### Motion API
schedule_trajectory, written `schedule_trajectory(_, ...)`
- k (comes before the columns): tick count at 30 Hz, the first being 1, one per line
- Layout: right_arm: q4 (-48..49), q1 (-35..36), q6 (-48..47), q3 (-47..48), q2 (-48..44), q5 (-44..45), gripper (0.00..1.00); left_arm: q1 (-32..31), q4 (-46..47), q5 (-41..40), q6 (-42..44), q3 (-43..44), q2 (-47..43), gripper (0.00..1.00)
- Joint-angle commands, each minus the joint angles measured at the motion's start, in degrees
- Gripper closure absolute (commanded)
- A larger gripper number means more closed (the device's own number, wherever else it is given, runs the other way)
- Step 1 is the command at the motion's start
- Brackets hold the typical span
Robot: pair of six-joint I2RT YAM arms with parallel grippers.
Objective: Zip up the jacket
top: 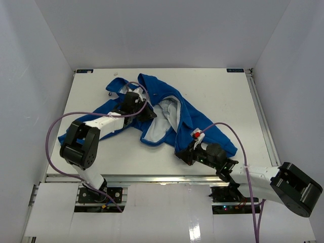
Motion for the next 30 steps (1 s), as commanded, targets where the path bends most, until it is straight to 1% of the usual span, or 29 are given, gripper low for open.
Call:
schedule_trajectory(1, 5.0, 0.3, 0.0, 2.1, 2.8, -0.9, 0.92, -0.1, -1.1, 3.5, 2.0, 7.3, 1.8, 0.60)
schedule_trajectory(4, 5.0, 0.3, -0.2, 2.1, 3.8, -0.1, 0.92, -0.1, -1.7, 5.4, 2.2, 8.3, 1.9, 0.53)
schedule_trajectory(5, 5.2, 0.3, -0.2, 2.1, 4.1, 0.1, 0.92, -0.1, -1.4, 7.2, 2.3, 8.4, 2.1, 0.51)
schedule_trajectory(7, 5.4, 0.4, -0.3, 2.3, 4.4, 0.3, 0.92, -0.1, -1.2, 11.4, 3.0, 9.2, 2.8, 0.49)
schedule_trajectory(8, 5.4, 0.4, -0.1, 2.4, 4.4, 0.3, 0.92, -0.1, -1.3, 14.9, 4.3, 9.4, 3.3, 0.49)
schedule_trajectory(10, 5.2, 0.4, 0.0, 2.6, 4.3, 0.0, 0.92, -0.1, -2.5, 16.1, 6.8, 9.1, 3.0, 0.49)
schedule_trajectory(13, 4.3, 0.3, 0.0, 2.9, 2.9, -0.4, 0.92, -0.1, -6.0, 12.0, 11.7, 6.5, -1.1, 0.44)
schedule_trajectory(17, 2.7, 0.3, 0.1, 2.7, 0.7, -0.1, 0.92, -0.1, -5.8, 9.0, 16.3, 0.6, -7.7, 0.39)
schedule_trajectory(20, 1.9, 0.3, 0.2, 2.3, -0.5, 0.3, 0.92, -0.1, -6.8, 4.5, 17.3, -2.6, -11.8, 0.37)
schedule_trajectory(23, 0.5, 0.4, 0.2, 2.4, -1.6, 0.2, 0.92, -0.1, -9.6, -0.3, 17.2, -5.1, -13.9, 0.34)
schedule_trajectory(27, -1.8, 0.4, -0.3, 3.0, -3.8, 0.5, 0.92, -0.1, -8.8, -5.0, 15.3, -11.8, -18.3, 0.34)
schedule_trajectory(30, -3.1, 0.3, -0.4, 2.9, -5.8, 0.6, 0.92, -0.1, -9.0, -8.3, 15.1, -14.9, -22.6, 0.34)
